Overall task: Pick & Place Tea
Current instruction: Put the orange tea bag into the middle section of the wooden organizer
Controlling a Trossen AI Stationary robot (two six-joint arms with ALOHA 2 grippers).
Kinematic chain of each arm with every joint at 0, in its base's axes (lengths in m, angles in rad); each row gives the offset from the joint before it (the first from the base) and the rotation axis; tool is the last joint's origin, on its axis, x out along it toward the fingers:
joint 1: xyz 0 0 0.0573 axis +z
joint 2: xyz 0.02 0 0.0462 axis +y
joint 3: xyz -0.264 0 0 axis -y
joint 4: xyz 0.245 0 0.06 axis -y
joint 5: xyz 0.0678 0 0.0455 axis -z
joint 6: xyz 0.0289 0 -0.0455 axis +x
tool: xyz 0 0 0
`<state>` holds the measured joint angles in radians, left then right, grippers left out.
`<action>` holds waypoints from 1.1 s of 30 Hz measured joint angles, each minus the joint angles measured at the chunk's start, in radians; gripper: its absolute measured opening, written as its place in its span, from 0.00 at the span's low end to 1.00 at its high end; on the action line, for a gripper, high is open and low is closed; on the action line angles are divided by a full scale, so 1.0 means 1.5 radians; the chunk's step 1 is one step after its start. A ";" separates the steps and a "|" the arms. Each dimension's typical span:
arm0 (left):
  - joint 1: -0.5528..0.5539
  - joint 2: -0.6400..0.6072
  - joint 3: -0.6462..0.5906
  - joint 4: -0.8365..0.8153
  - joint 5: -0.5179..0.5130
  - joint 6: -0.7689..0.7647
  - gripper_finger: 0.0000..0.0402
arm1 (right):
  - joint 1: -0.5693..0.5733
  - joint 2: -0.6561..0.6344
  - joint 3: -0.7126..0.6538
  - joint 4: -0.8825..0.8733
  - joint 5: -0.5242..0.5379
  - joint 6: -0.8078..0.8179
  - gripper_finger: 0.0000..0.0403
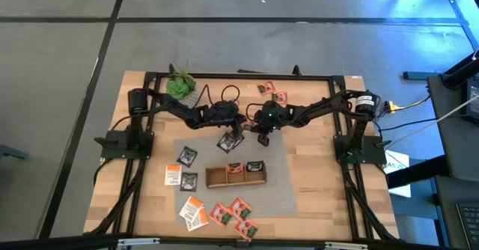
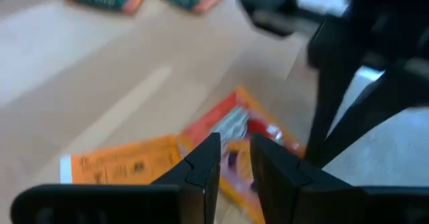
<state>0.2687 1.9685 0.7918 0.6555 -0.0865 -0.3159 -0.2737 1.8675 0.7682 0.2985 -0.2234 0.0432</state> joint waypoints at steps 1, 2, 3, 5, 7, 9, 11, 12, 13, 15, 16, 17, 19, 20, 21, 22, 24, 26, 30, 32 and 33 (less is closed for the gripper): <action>0.001 0.008 0.000 -0.003 0.001 -0.001 0.19 | 0.000 0.000 0.000 -0.001 0.000 0.000 0.02; 0.003 0.016 0.000 -0.005 0.002 -0.001 0.19 | 0.000 0.000 0.001 -0.002 0.000 0.000 0.02; 0.007 0.022 0.001 -0.003 0.002 -0.002 0.19 | 0.000 0.000 0.001 -0.003 0.000 0.000 0.02; 0.014 0.028 0.005 0.000 0.009 -0.010 0.19 | 0.000 0.000 0.001 -0.007 0.001 0.000 0.02; 0.022 0.030 0.006 0.002 0.026 -0.017 0.19 | 0.000 0.000 0.001 -0.009 0.001 0.000 0.02; 0.027 0.030 0.006 0.000 0.036 -0.019 0.19 | 0.000 0.000 0.001 -0.009 0.001 0.000 0.02; 0.028 0.030 0.006 0.000 0.039 -0.019 0.19 | 0.000 -0.001 0.001 -0.009 0.001 -0.006 0.02; 0.027 0.030 0.006 0.000 0.038 -0.019 0.19 | 0.000 -0.001 0.002 -0.009 0.001 -0.013 0.02; 0.027 0.030 0.006 -0.001 0.038 -0.019 0.19 | 0.000 -0.001 0.002 -0.009 0.001 -0.017 0.02; 0.027 0.030 0.006 -0.002 0.037 -0.019 0.19 | 0.000 -0.001 0.002 -0.005 0.002 -0.025 0.02; 0.027 0.030 0.006 -0.002 0.037 -0.016 0.19 | 0.000 -0.001 0.002 -0.005 0.001 -0.034 0.02; 0.027 0.030 0.006 -0.002 0.037 -0.014 0.20 | 0.000 -0.001 0.002 -0.005 0.001 -0.048 0.02; 0.027 0.030 0.006 -0.003 0.037 -0.015 0.20 | 0.000 -0.001 0.002 -0.004 0.002 -0.068 0.03; 0.027 0.030 0.006 -0.003 0.037 -0.014 0.20 | 0.000 -0.001 0.002 -0.002 0.002 -0.069 0.03; 0.027 0.030 0.006 -0.003 0.037 -0.014 0.20 | 0.000 -0.001 0.002 -0.001 0.002 -0.067 0.04; 0.027 0.030 0.006 -0.003 0.037 -0.014 0.19 | 0.000 -0.001 0.002 0.000 0.002 -0.066 0.05; 0.027 0.030 0.006 -0.006 0.036 -0.013 0.19 | 0.000 -0.001 0.002 0.002 0.002 -0.055 0.07; 0.027 0.030 0.007 -0.013 0.031 0.000 0.19 | 0.000 -0.001 0.002 0.009 0.002 -0.035 0.09; 0.026 0.029 0.007 -0.028 0.009 0.018 0.20 | 0.000 -0.001 0.004 0.016 0.003 -0.033 0.11; 0.026 0.029 0.007 -0.030 0.006 0.021 0.19 | 0.000 0.000 0.009 0.015 0.003 -0.032 0.12; 0.026 0.029 0.007 -0.031 0.005 0.026 0.19 | 0.000 0.000 0.012 0.015 0.003 -0.032 0.12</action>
<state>0.3080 2.0121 0.8028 0.6092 -0.0794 -0.2771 -0.2737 1.8671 0.7856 0.3213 -0.2188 -0.0044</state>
